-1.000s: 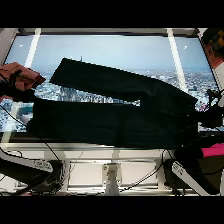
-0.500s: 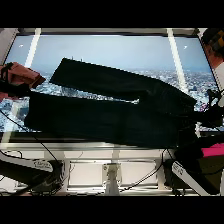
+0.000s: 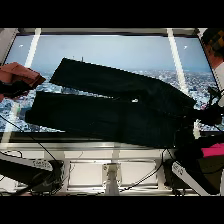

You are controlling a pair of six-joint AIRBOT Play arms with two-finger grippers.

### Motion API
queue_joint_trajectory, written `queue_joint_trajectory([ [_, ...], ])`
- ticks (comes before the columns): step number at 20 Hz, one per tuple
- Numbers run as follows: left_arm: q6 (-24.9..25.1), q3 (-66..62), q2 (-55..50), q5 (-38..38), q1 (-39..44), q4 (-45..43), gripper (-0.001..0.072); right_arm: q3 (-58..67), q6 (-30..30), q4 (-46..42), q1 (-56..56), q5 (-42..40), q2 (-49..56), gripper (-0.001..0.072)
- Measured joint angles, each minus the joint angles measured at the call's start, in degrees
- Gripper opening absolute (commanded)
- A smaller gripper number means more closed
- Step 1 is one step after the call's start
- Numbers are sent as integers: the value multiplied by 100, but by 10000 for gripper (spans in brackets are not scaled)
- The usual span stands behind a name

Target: Fold the clothes and pants, and hang the long-sleeved shirts on hangers.

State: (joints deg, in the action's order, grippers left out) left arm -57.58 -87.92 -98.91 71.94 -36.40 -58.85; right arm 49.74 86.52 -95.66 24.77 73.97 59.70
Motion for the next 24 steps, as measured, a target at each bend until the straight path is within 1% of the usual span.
queue_joint_trajectory([
  [3,107,-7,-31,-144,79,391,699,-4,24,81,0,-422,0,506],
  [5,197,-7,-46,-323,280,643,700,-4,127,96,0,-737,0,507],
  [7,232,-7,-52,-623,592,800,699,-4,205,114,0,-1005,0,507],
  [9,229,-7,-81,-1137,1008,901,698,-4,249,125,0,-1207,0,507],
  [10,208,-9,-118,-1432,1198,935,673,-4,267,122,0,-1290,0,506],
  [11,151,-9,-173,-1685,1370,949,572,-4,271,116,0,-1366,0,506],
  [12,76,-11,-251,-1939,1530,953,545,-4,280,98,0,-1436,0,506],
  [16,-136,-24,-608,-2420,1860,946,544,-4,293,-63,0,-1613,0,506],
  [18,-387,-39,-706,-2509,1891,761,544,-4,297,-127,0,-1694,0,506],
  [21,-1025,-144,-776,-2463,1899,-52,545,-4,302,-170,0,-1840,0,506],
  [24,-1475,-227,-807,-2393,1899,-476,544,-4,302,-190,0,-1934,0,506],
])
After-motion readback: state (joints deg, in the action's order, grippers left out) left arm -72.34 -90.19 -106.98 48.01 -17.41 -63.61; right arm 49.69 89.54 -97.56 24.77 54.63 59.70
